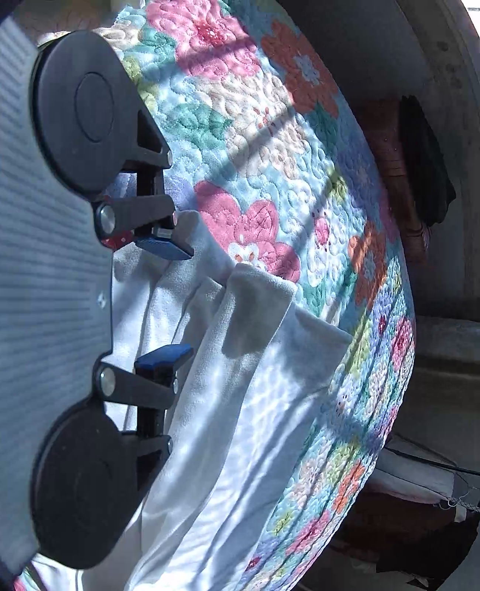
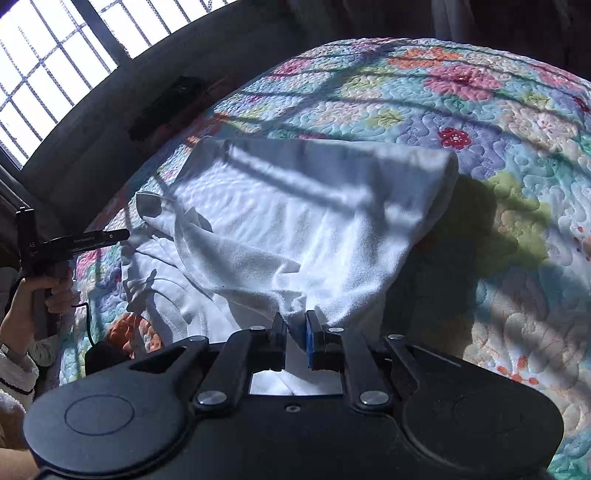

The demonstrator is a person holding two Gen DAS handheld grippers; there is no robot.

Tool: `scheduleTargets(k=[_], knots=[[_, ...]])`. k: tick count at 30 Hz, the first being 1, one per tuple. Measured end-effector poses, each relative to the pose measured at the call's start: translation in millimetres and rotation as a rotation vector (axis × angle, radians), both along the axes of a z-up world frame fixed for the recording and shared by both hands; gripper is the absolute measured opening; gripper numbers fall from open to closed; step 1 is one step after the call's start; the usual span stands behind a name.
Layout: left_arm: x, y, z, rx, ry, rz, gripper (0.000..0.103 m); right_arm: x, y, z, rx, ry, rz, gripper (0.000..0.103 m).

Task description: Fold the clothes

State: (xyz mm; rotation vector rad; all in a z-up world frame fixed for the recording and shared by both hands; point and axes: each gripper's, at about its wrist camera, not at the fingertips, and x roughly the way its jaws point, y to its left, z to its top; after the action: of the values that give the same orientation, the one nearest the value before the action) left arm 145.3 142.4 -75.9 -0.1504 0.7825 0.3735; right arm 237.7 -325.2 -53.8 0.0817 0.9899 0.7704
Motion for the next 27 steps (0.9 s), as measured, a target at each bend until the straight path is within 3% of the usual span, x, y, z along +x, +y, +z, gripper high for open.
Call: scheduleTargets(k=[2,8,10,12,13,14,15,23,27], knots=[[-10.2,-9.1,9.3,0.078,0.013,0.004,0.056,-8.3,-5.7,13.1,-0.011,-0.032,-0.018,0.014],[-54.1,-1.3,51.6,-0.062,-0.051,0.083,0.057,-44.9,-18.9,46.6,0.05,-0.067,-0.061,0.015],[-59.7,0.8,65.6,-0.054,-0.03,0.071,0.064,-60.1,-23.3,56.4,0.091,-0.055,-0.073,0.015],[-59.4,1.6,75.5,-0.025,-0.002,0.039,0.07,-67.3,-22.4,60.4,0.093,-0.059,-0.056,0.021],[-57.2,2.4,75.7,-0.011,0.009,0.03,0.071,-70.5,-20.0,61.4,0.084,-0.069,-0.044,0.035],[-53.6,3.5,72.7,-0.001,0.02,0.024,0.072,-73.8,-17.5,62.5,0.075,-0.079,-0.031,0.047],[-49.0,5.4,66.6,-0.001,0.031,0.026,0.072,-72.1,-14.1,57.9,0.065,-0.083,-0.036,0.049],[-18.5,13.1,-13.4,-0.115,0.054,0.045,0.072,-59.8,14.0,-7.4,0.017,-0.037,-0.17,0.049],[-2.8,17.8,-30.7,-0.109,0.051,0.078,0.072,-56.1,16.2,-28.9,-0.033,-0.028,-0.236,0.049]])
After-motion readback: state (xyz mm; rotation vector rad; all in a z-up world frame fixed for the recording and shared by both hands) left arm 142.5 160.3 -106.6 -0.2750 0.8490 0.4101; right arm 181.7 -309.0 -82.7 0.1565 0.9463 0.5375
